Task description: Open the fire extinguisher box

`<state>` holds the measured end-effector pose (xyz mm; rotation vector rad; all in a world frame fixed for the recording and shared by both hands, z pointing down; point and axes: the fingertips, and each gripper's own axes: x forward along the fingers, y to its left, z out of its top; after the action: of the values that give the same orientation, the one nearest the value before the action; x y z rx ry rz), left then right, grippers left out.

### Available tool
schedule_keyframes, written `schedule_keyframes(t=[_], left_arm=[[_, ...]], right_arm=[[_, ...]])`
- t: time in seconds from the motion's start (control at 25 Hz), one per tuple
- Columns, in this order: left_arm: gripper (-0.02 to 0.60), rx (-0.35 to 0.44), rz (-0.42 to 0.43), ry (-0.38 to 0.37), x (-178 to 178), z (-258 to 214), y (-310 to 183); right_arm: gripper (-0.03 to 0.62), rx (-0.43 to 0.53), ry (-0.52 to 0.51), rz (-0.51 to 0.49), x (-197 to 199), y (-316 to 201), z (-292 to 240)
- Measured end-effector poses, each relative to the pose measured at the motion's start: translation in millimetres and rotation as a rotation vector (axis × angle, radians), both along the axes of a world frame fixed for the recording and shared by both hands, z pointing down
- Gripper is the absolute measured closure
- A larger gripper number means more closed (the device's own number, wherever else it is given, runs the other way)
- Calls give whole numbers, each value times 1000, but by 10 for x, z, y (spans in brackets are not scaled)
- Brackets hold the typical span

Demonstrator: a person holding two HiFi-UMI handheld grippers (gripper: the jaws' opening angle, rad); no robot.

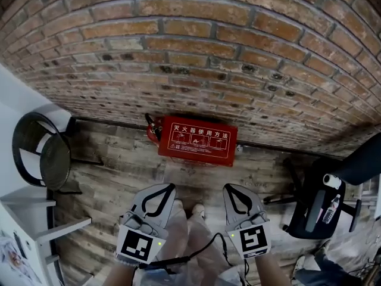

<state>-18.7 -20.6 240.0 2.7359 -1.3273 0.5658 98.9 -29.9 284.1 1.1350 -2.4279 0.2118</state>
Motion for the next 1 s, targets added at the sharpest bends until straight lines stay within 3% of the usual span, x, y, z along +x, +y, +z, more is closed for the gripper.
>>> schedule_keyframes(t=[0.44,0.76,1.0], left_arm=[[581,-71,-21,29,-182,833,-113],[581,-93,35,-6,-180,1485,-133],[581,-111,17,-8,-219,1952,-233]], right_arm=[[585,-76,-23,-2,-176,-151,748],[585,-155,-37,1,-233,-156,1394],[585,-222,-62,6,-321,-215,1884]])
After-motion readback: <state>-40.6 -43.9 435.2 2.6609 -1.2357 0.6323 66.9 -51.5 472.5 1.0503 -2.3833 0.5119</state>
